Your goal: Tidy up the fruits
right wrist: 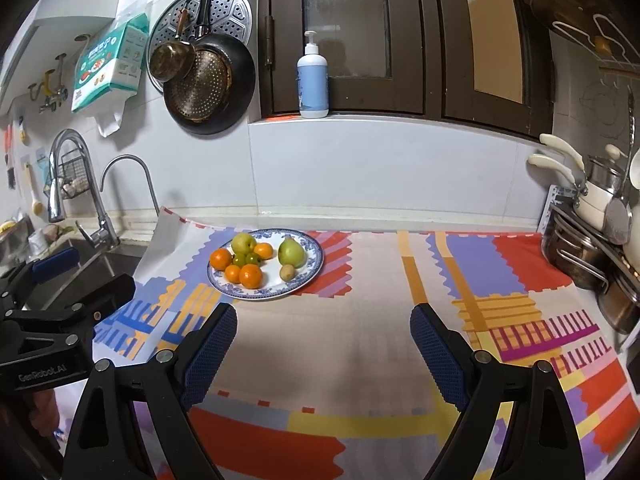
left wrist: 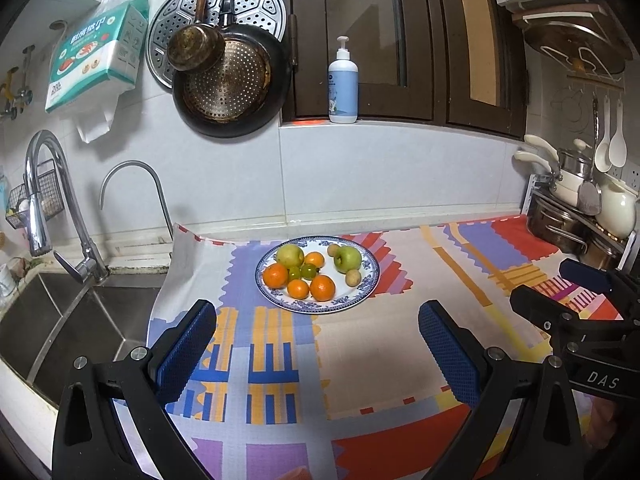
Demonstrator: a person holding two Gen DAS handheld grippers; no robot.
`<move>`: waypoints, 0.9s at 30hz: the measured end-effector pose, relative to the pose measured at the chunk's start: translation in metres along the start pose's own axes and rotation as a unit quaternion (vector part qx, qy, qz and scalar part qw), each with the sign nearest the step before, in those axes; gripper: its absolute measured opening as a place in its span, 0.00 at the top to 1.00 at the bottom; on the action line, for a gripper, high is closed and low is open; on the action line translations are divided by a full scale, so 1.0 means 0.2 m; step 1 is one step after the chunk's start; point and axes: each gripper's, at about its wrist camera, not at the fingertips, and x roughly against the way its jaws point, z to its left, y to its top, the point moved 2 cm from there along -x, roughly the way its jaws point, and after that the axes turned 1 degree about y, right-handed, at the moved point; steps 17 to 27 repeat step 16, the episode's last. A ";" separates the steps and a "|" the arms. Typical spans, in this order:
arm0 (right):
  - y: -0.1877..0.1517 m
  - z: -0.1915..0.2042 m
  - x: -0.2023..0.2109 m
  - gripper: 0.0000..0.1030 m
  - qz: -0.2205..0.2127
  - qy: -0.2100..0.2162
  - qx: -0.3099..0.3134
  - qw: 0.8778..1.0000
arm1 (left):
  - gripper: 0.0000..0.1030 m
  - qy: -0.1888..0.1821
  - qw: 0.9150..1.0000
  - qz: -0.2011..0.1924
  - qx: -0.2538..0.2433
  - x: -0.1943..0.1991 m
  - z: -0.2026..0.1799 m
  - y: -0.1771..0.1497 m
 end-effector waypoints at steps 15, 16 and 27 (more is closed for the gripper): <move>-0.02 0.01 0.02 0.14 0.002 0.005 0.000 1.000 | 0.00 0.003 1.000 0.002 0.005 0.03 0.00 -0.02; -0.02 0.02 0.03 0.14 0.003 0.005 0.001 1.000 | 0.00 0.003 1.000 0.002 0.005 0.03 0.00 -0.02; -0.02 0.02 0.03 0.14 0.003 0.005 0.001 1.000 | 0.00 0.003 1.000 0.002 0.005 0.03 0.00 -0.02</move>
